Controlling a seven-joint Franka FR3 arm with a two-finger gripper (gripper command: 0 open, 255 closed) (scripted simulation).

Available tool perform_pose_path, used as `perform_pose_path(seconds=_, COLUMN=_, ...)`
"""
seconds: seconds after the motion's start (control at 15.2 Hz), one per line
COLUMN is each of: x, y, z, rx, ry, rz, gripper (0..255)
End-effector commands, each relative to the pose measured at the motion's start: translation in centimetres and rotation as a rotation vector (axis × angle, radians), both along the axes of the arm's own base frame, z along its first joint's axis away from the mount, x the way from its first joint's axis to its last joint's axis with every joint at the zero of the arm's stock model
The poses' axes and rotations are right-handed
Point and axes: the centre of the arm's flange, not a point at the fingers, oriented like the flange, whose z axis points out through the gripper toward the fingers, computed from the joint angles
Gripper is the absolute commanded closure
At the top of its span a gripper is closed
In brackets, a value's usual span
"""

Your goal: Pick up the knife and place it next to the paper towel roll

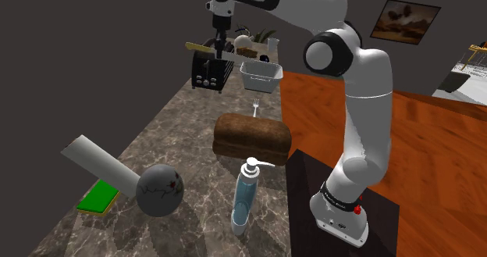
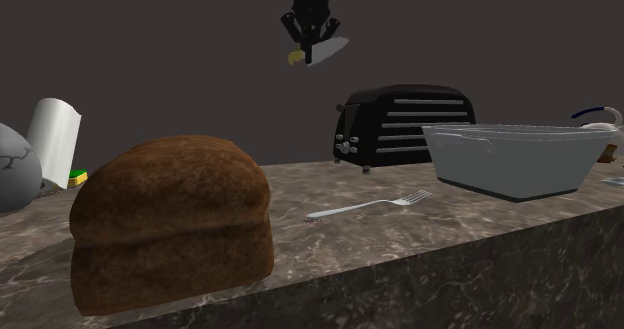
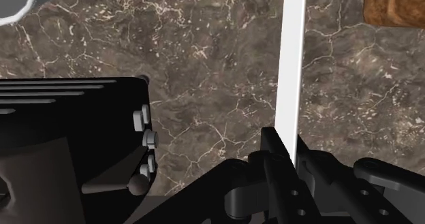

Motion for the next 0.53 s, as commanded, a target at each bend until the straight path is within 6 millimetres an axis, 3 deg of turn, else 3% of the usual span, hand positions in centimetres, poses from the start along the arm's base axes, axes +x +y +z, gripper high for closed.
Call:
perform_pose_path(seconds=0.0, x=-1.2, y=2.4, z=0.1, rx=0.0, ry=-0.001, rz=-0.001, gripper=255)
perform_pose_path(seconds=0.46, x=-4.0, y=11.2, z=0.1, rx=0.0, ry=-0.001, rz=-0.001, gripper=255)
